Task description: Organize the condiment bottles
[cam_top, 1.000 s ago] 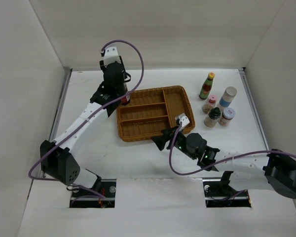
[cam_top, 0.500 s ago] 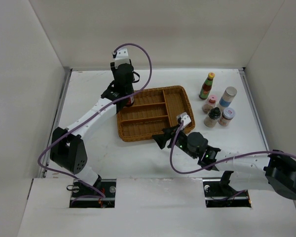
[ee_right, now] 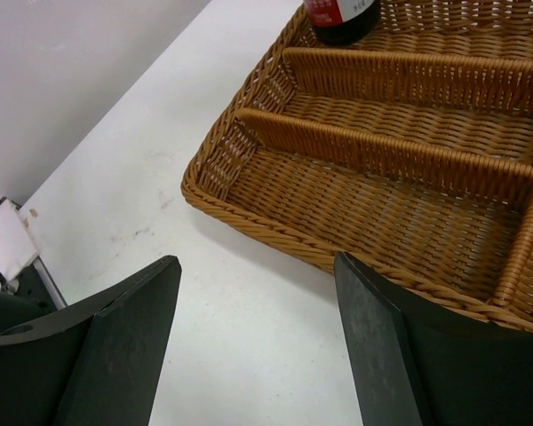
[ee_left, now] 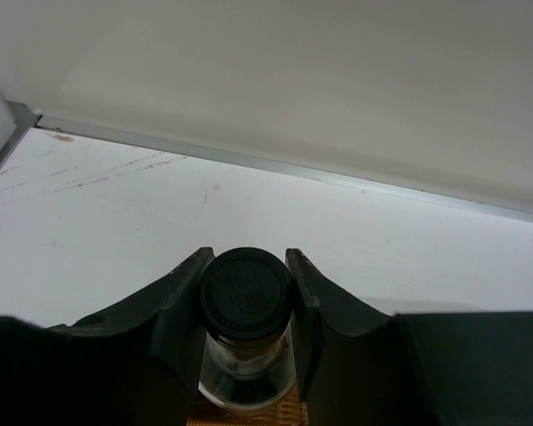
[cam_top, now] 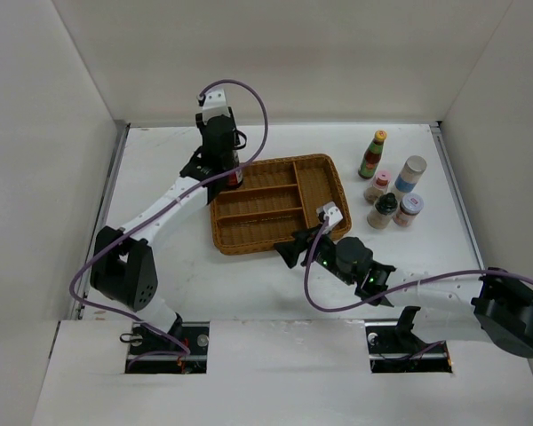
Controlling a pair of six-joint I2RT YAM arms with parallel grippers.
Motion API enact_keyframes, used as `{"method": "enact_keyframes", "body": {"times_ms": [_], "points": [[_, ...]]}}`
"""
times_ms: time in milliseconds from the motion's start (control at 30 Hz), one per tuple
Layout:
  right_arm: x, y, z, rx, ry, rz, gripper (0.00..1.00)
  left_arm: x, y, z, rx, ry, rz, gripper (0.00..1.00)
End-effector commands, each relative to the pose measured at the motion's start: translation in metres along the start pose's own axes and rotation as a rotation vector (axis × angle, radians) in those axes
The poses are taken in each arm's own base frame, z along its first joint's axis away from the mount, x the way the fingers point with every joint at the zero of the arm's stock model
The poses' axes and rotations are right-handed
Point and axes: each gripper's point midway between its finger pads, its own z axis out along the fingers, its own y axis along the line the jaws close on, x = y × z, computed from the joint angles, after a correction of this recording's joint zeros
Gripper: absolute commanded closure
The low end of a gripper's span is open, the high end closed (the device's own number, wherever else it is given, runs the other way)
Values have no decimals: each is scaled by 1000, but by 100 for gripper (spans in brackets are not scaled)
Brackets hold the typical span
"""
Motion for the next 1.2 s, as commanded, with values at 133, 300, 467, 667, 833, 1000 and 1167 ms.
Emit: {"method": "enact_keyframes", "body": {"times_ms": [133,300,467,667,833,1000,1167], "points": [[-16,5,1,-30,-59,23,24,5,8,11,9,-70,-121,87],[-15,5,1,-31,-57,23,24,24,12,7,9,-51,-117,75],[-17,6,0,-31,-62,24,22,47,16,1,3,-29,-103,52],[-19,5,-1,-31,-68,22,21,52,12,-13,25,-28,-104,33],[-21,5,-3,-28,-78,24,21,46,13,-21,24,-43,-113,25],[-23,5,-3,-30,-80,21,19,27,17,-35,22,-78,-132,0],[-26,4,-6,-26,-92,18,14,1,33,-65,24,-140,-186,0]]}}
